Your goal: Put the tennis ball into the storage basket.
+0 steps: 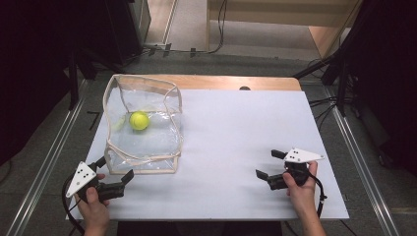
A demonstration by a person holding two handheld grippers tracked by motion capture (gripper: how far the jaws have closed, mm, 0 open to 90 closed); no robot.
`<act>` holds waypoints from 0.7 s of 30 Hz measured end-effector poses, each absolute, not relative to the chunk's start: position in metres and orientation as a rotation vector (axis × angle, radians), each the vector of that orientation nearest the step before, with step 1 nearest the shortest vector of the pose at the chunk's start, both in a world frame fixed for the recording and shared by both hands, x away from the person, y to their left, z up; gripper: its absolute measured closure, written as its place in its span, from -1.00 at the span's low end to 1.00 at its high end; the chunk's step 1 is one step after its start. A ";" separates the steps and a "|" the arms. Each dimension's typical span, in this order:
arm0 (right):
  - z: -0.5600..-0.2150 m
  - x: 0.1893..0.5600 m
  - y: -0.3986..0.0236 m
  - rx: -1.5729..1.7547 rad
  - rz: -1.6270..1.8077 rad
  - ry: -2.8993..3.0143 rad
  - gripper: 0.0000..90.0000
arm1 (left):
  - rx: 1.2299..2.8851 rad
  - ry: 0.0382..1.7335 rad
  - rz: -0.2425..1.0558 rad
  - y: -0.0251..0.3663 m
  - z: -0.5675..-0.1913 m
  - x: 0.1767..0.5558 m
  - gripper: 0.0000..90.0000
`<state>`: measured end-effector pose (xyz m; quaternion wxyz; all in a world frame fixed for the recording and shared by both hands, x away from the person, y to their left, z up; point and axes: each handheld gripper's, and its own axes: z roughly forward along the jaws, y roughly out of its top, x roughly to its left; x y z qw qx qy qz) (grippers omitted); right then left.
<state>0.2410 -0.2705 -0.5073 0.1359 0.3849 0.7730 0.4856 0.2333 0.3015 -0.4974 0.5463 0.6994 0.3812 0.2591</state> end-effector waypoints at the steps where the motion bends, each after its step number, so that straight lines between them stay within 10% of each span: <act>1: -0.509 0.240 -0.274 1.122 1.409 2.225 -1.00 | 1.658 0.904 0.614 0.302 -0.497 0.233 -1.00; 21: -0.514 0.222 -0.304 1.212 1.396 2.119 -1.00 | 1.645 0.905 0.609 0.303 -0.497 0.233 -1.00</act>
